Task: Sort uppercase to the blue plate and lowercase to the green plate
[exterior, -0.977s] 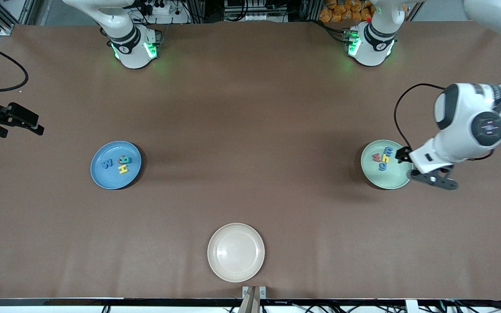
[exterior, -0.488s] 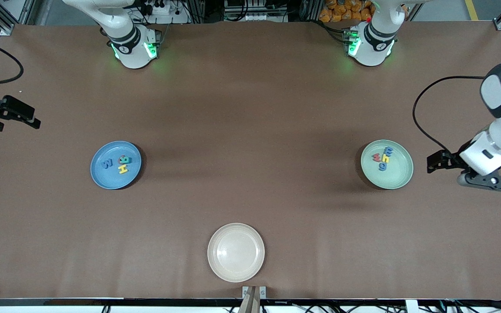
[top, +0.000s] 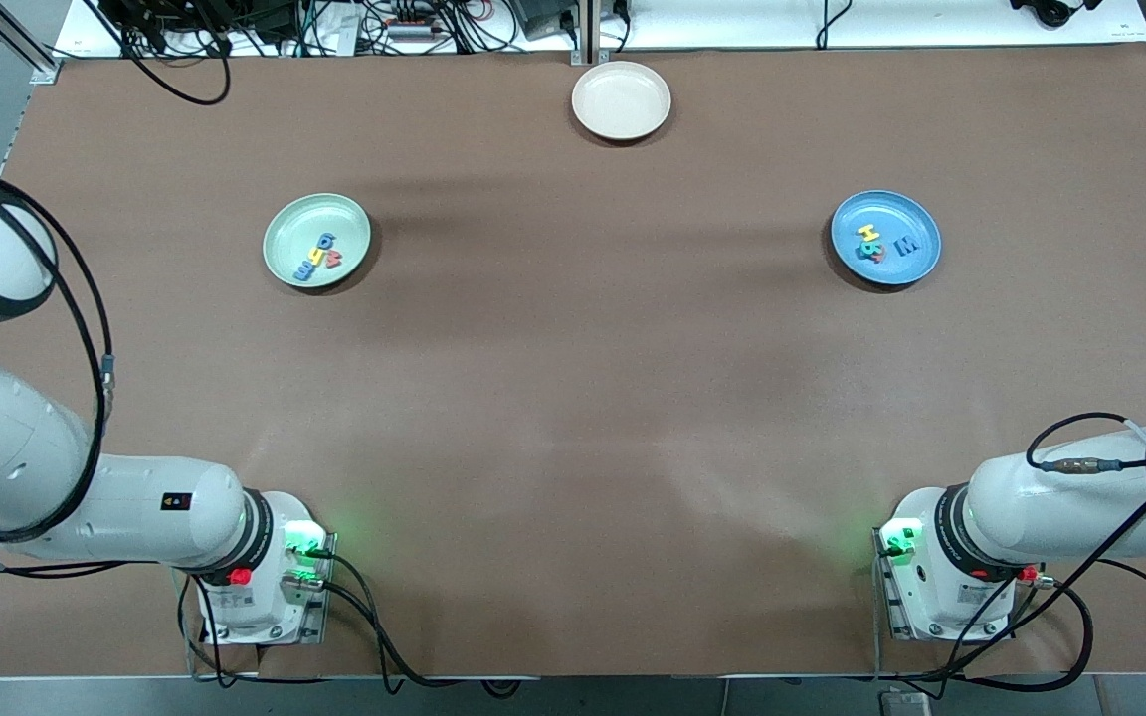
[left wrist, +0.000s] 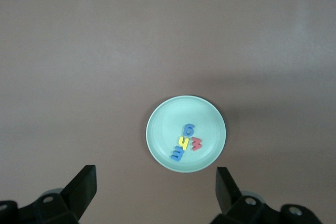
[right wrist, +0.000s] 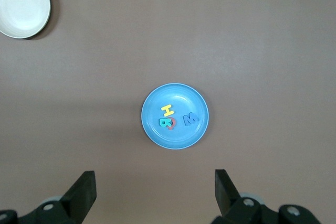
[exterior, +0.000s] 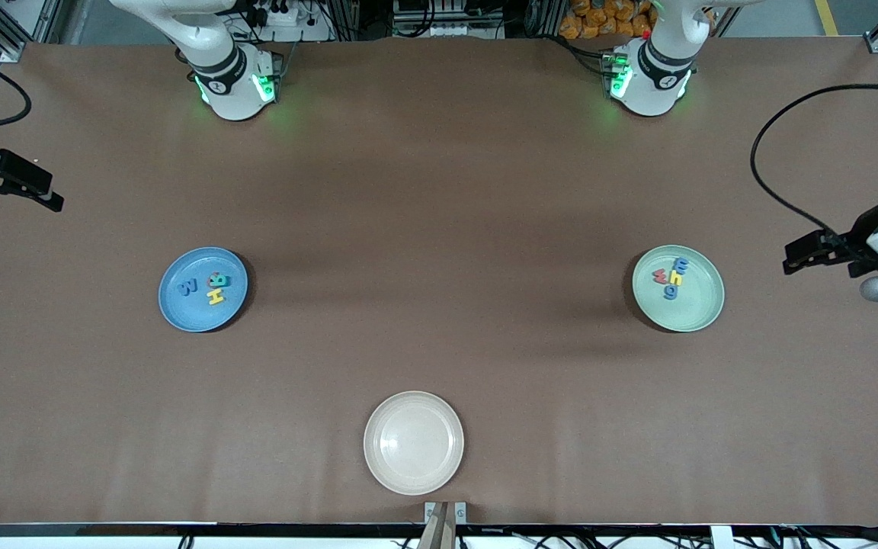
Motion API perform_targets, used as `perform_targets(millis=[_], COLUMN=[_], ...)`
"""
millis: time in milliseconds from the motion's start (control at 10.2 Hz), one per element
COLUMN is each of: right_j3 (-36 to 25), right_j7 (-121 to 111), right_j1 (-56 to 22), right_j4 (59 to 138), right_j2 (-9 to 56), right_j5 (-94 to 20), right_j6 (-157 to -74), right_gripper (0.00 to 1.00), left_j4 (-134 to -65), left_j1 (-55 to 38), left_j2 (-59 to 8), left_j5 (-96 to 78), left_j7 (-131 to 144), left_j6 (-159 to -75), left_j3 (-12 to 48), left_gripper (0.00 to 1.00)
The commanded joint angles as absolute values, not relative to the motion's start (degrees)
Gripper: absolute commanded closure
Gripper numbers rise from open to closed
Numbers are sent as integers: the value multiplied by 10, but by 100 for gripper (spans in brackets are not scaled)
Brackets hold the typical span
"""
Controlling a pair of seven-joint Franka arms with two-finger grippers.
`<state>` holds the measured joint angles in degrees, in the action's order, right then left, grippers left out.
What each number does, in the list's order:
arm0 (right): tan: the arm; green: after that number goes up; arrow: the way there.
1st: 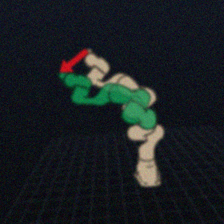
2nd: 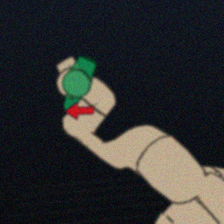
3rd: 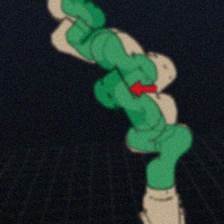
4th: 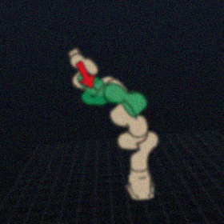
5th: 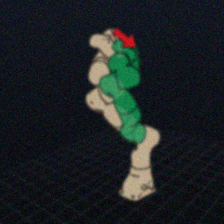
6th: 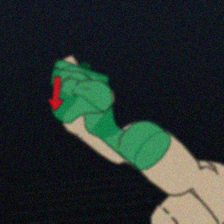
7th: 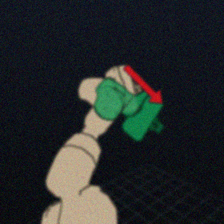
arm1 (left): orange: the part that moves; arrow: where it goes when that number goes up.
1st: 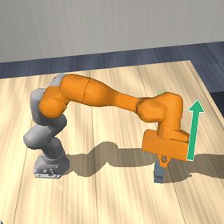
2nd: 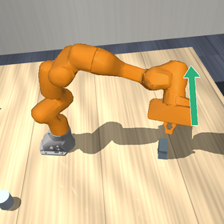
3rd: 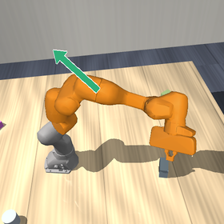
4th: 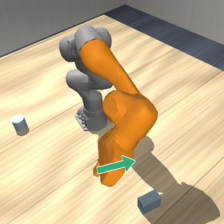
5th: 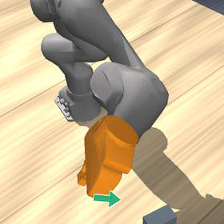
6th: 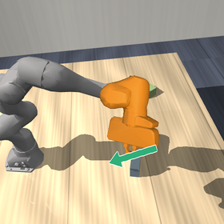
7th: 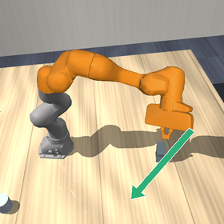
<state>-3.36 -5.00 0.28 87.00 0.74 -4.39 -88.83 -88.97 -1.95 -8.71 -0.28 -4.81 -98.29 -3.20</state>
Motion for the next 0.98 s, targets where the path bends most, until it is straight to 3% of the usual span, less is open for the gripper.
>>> perform_targets(millis=[0,879], right_j3=[-28,-25], right_j7=[-49,-58], right_j1=[4,-4], right_j4=[868,880], right_j2=[-1,-14], right_j5=[-23,-13], right_j6=[-874,-859], right_gripper=[0,0], left_j4=[-887,-886], left_j1=[-29,-48], left_j2=[-62,-36], left_j5=[-14,-31], left_j7=[-40,84], left_j6=[-957,-919], left_j3=[-43,-62], left_gripper=[0,0])
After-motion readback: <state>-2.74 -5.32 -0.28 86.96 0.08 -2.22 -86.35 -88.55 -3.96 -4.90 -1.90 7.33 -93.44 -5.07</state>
